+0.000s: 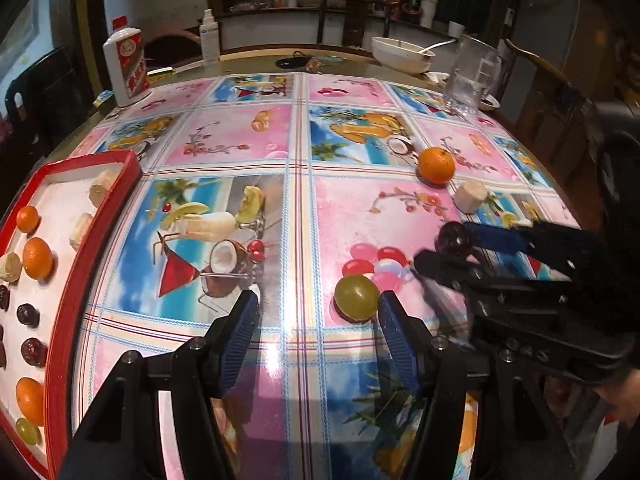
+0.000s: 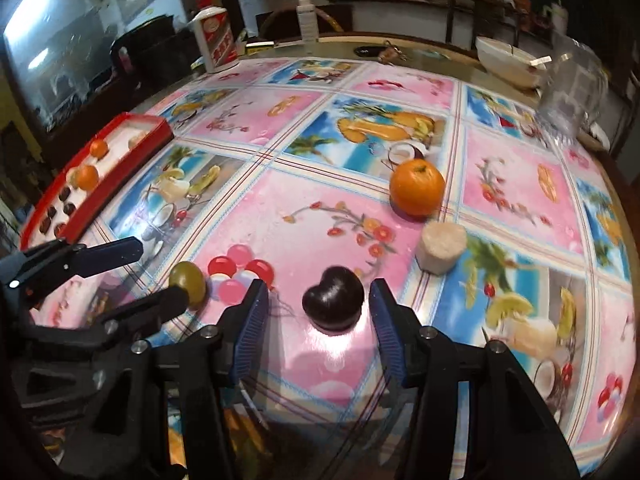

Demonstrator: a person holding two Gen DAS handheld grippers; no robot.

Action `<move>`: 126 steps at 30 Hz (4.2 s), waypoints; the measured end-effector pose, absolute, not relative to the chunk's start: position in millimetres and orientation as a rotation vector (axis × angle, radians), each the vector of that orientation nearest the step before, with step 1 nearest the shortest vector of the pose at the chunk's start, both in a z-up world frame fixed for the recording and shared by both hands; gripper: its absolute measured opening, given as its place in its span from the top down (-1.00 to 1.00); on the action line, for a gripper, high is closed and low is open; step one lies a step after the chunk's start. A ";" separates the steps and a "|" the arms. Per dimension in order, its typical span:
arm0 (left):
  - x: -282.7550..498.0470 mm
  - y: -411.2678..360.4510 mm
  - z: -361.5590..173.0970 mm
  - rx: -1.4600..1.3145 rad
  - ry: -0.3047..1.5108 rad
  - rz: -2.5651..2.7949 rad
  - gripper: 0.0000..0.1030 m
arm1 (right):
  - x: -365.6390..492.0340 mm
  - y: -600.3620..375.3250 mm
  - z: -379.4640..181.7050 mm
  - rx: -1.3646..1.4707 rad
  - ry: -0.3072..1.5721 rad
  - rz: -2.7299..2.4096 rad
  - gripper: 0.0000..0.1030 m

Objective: Organize fruits
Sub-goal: 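Move both open tools back over the fruit on the table, then grasp a green grape with the left tool while the right tool grasps a dark date, then carry the grape and date into the tray and open both tools, then move both open tools back over the remaining fruit on the table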

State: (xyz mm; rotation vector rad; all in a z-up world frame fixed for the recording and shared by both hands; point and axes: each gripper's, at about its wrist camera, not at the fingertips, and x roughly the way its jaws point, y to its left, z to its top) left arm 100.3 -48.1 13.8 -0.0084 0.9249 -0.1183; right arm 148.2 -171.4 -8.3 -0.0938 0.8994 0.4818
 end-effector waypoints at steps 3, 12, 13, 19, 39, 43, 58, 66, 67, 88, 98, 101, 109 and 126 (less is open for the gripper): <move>102.1 -51.7 12.3 0.001 0.913 -0.125 -0.24 | 147.5 -168.6 -9.0 -0.150 0.880 0.461 0.32; 115.4 -68.4 5.9 -0.016 0.921 -0.137 0.01 | 142.9 -186.5 -8.6 -0.103 0.888 0.437 0.40; 115.6 -69.7 6.1 -0.023 0.917 -0.158 0.32 | 142.8 -188.0 -8.6 -0.098 0.888 0.435 0.40; 113.4 -83.9 6.5 0.028 0.901 -0.158 0.56 | 139.4 -195.8 -6.9 -0.076 0.888 0.415 0.40; 70.7 -37.5 17.7 -0.065 0.922 -0.146 0.55 | 101.4 -188.5 10.1 -0.061 0.879 0.393 0.40; 61.4 -18.9 17.7 -0.108 0.929 -0.152 0.55 | 88.7 -179.2 10.6 -0.067 0.880 0.403 0.40; 35.8 27.5 22.9 -0.157 0.915 -0.129 0.55 | 70.3 -134.7 12.6 -0.077 0.890 0.447 0.40; 31.9 67.0 43.2 -0.206 0.857 -0.080 0.55 | 75.2 -86.1 31.0 -0.116 0.864 0.517 0.40; 30.6 73.1 45.2 -0.214 0.851 -0.069 0.55 | 76.5 -74.9 35.6 -0.126 0.855 0.534 0.40; 32.4 214.0 38.1 -0.223 0.848 0.203 0.55 | 93.9 104.9 43.8 -0.213 0.823 0.771 0.40; 47.4 221.0 21.5 -0.240 0.888 0.183 0.54 | 112.4 114.5 21.7 -0.218 0.900 0.734 0.40; 48.9 221.3 18.5 -0.236 0.900 0.185 0.53 | 113.0 117.3 18.3 -0.234 0.908 0.725 0.40; 51.3 218.7 16.8 -0.211 0.917 0.202 0.50 | 111.7 118.9 14.8 -0.249 0.930 0.714 0.24; 24.2 218.8 29.2 -0.169 0.904 0.316 -0.29 | 89.0 99.5 35.3 -0.247 0.876 0.705 0.06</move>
